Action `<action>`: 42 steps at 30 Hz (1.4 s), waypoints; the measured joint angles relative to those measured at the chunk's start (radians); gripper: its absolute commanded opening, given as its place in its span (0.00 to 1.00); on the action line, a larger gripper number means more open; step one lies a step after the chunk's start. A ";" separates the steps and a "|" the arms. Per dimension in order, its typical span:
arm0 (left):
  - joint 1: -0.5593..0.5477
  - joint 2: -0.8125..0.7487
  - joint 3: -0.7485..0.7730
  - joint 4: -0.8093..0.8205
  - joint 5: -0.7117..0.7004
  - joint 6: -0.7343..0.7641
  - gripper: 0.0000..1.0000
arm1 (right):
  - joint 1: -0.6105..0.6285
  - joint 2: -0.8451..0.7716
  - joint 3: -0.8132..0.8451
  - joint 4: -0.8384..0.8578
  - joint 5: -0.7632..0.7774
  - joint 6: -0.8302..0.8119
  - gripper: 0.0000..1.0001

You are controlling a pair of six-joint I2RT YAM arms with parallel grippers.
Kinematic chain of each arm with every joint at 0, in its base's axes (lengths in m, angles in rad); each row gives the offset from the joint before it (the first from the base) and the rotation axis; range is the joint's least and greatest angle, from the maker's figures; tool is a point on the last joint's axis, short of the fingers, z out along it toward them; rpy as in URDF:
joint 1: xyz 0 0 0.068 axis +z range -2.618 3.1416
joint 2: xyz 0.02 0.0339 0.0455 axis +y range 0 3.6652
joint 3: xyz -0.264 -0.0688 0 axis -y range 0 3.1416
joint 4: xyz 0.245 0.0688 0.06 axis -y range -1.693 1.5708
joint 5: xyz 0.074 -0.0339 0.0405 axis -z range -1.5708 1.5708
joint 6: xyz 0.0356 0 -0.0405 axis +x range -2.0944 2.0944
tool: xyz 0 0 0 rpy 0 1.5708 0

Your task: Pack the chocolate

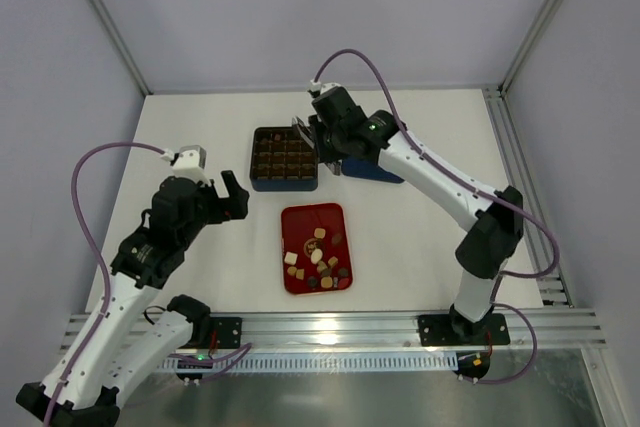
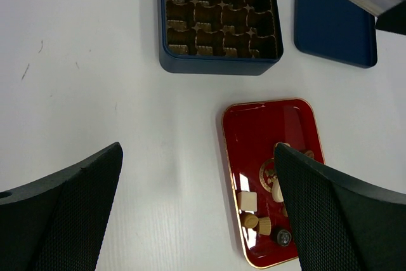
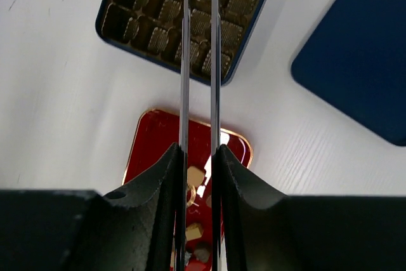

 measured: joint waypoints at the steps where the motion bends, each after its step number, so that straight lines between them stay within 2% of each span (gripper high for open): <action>1: 0.000 0.002 0.000 0.000 0.000 0.000 1.00 | -0.014 0.039 0.032 0.005 -0.009 -0.009 0.27; 9: 0.000 0.008 0.000 0.000 0.000 0.000 1.00 | -0.061 0.272 0.204 0.021 -0.043 -0.040 0.27; 14: 0.000 0.011 0.000 0.000 0.000 0.000 1.00 | -0.062 0.321 0.226 0.021 -0.055 -0.040 0.27; 23: 0.000 0.011 0.000 0.000 0.000 0.000 1.00 | -0.066 0.344 0.232 0.023 -0.060 -0.040 0.28; 36: 0.000 0.011 0.000 0.000 0.000 0.000 1.00 | -0.069 0.344 0.232 0.023 -0.056 -0.039 0.40; 42: 0.000 0.011 0.000 0.001 0.000 0.000 1.00 | -0.069 0.344 0.232 0.023 -0.056 -0.039 0.41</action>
